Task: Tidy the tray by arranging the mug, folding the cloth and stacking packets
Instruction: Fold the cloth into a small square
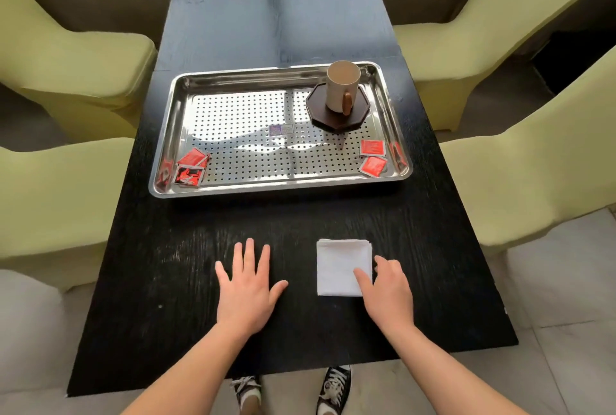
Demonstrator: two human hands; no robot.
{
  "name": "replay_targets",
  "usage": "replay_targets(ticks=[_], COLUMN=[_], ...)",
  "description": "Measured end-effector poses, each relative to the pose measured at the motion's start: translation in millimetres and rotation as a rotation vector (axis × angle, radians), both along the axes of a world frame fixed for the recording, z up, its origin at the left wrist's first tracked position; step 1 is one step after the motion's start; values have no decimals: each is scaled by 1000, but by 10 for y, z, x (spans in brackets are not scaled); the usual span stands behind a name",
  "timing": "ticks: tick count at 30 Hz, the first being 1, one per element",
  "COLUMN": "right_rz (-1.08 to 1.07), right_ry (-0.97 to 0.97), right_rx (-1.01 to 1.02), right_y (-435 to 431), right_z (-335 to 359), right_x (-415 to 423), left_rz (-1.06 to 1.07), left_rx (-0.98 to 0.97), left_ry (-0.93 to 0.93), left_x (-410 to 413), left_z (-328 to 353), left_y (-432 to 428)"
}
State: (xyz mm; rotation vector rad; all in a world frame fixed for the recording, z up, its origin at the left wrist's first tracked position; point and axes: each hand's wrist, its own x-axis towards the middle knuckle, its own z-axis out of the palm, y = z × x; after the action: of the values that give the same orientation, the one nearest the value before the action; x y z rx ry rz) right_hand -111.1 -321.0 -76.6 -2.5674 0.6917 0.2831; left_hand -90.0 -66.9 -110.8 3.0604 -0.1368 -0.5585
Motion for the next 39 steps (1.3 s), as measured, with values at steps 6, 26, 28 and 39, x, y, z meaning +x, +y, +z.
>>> replay_targets(ticks=[6, 26, 28, 39], right_rz=[-75, -171, -66, -225], right_ry=[106, 137, 107, -33], right_rx=[22, 317, 330, 734], right_y=[127, 697, 727, 901], right_z=[22, -7, -2, 312], right_x=[207, 519, 548, 1109], left_rz=[141, 318, 320, 346], left_rx=[19, 1, -6, -60], left_ry=[14, -153, -162, -238], left_x=[175, 557, 561, 559], left_z=[-47, -291, -304, -338], left_y=[400, 703, 709, 734])
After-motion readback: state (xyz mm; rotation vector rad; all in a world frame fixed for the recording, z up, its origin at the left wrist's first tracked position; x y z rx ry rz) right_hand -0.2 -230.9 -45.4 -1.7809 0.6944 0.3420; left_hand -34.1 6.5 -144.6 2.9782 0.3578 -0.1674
